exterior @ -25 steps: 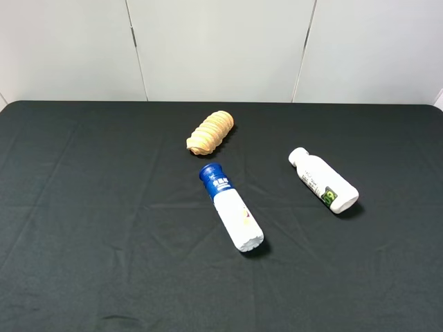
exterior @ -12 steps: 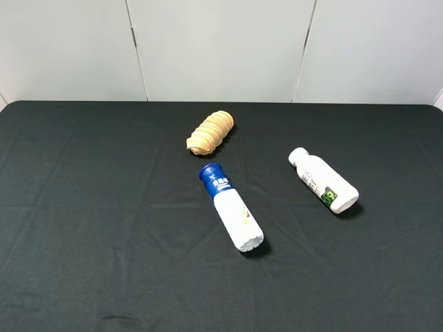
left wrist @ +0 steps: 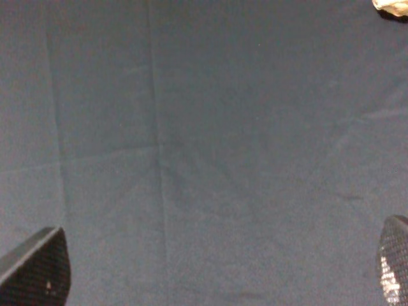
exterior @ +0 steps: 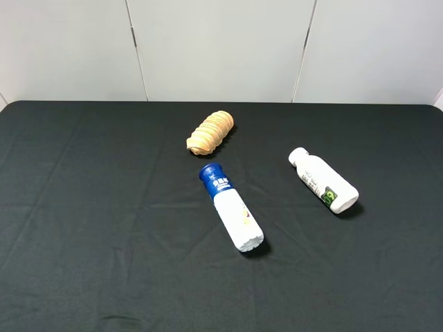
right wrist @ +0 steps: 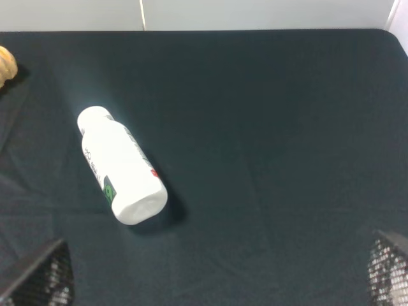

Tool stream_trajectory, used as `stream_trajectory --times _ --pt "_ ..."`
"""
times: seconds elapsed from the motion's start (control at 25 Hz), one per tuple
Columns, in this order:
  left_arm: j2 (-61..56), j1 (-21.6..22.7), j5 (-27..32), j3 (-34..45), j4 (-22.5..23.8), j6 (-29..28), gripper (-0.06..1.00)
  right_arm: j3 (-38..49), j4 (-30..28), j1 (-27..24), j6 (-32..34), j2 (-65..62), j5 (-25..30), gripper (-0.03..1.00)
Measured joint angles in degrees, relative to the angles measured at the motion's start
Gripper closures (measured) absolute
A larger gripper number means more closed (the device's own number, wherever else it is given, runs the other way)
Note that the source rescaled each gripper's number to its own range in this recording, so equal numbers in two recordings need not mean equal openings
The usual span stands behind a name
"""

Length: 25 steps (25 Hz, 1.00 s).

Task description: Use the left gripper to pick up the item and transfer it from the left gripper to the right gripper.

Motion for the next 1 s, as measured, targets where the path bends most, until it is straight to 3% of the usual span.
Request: stream_trajectory --times 1.0 --pt "0.0 0.0 0.0 0.0 0.0 0.0 0.04 0.0 0.0 0.0 0.0 0.0 0.0 -0.03"
